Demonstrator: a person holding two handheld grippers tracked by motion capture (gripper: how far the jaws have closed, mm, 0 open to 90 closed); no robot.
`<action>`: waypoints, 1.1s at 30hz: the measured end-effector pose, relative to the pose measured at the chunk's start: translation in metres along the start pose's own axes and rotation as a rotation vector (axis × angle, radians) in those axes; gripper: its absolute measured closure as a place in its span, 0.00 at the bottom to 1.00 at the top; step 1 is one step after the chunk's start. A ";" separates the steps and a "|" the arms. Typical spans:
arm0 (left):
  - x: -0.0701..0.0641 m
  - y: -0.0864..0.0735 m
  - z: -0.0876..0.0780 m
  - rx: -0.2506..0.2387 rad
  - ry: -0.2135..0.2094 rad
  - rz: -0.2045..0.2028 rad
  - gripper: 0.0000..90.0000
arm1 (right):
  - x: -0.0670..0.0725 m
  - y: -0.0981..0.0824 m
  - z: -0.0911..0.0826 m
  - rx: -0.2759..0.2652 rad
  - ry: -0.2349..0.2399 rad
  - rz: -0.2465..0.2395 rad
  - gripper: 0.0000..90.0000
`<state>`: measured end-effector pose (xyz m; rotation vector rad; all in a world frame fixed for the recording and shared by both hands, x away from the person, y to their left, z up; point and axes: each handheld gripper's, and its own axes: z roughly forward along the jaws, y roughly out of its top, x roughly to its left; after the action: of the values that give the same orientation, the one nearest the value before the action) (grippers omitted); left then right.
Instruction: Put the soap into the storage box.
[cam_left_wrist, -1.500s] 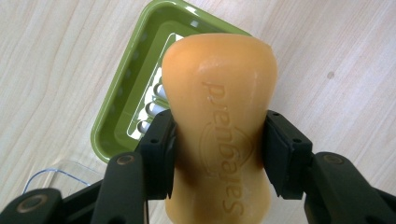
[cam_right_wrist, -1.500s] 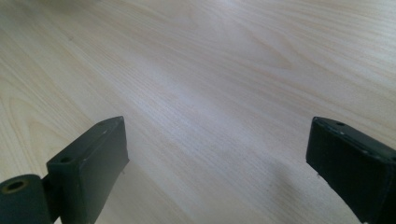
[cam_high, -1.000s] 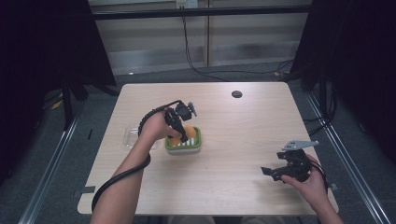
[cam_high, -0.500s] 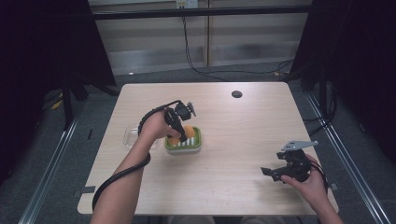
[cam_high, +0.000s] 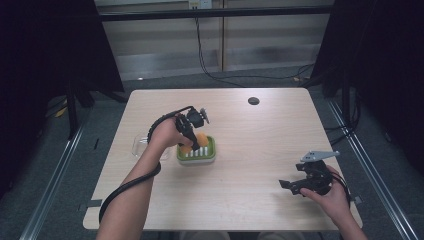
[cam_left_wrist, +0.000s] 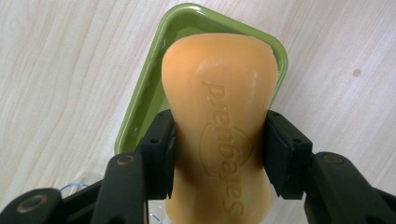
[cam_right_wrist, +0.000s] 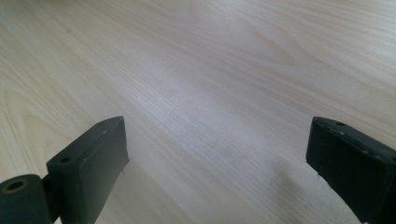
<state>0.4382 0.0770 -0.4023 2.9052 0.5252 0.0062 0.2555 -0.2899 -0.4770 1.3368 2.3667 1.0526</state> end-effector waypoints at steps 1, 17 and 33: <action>0.000 0.000 0.001 -0.012 0.012 -0.003 0.56 | 0.000 0.000 0.000 0.000 0.000 -0.001 0.06; 0.004 0.001 0.008 -0.002 0.014 0.021 0.56 | 0.000 0.000 0.001 0.004 0.000 0.001 0.06; 0.007 0.003 0.014 -0.005 0.014 0.034 0.56 | 0.001 0.001 0.002 0.008 0.002 -0.001 0.06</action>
<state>0.4466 0.0745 -0.4156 2.9112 0.4770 0.0327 0.2562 -0.2880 -0.4778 1.3379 2.3755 1.0452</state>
